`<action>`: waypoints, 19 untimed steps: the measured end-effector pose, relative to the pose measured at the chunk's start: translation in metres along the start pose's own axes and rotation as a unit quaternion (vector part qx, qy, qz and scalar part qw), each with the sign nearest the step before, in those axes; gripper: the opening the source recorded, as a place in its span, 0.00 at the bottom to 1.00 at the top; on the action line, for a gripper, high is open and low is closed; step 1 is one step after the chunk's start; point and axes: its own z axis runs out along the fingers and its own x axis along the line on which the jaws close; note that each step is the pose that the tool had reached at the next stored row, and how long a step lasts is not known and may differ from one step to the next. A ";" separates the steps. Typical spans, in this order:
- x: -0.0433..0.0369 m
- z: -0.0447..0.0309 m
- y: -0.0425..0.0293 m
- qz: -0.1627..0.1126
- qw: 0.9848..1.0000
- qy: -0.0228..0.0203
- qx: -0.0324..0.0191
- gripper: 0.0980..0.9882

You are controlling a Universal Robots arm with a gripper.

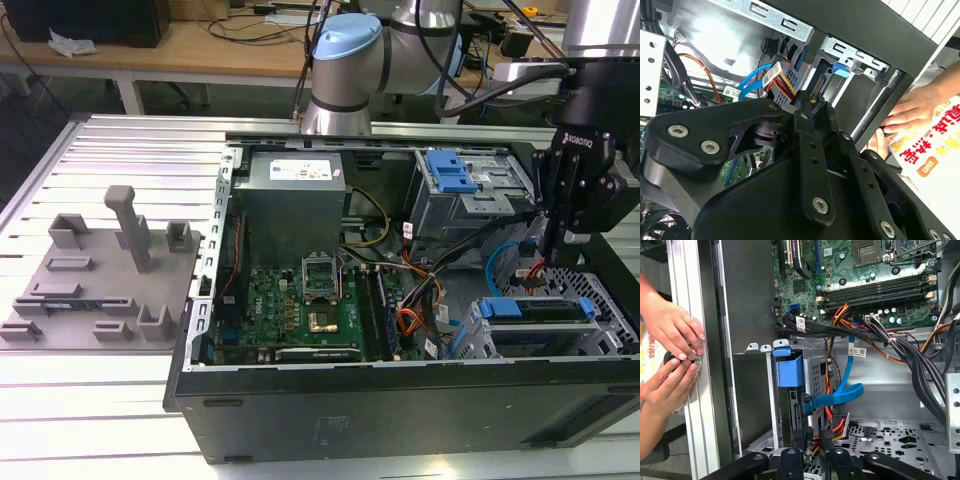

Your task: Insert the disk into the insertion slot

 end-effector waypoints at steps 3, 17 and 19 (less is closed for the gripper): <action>-0.0011 -0.0004 0.0001 0.000 1.000 0.000 0.000 0.10; 0.0037 -0.0013 -0.0020 0.000 0.999 -0.034 -0.005 0.07; 0.0049 -0.0007 -0.0023 0.001 0.998 -0.067 -0.007 0.07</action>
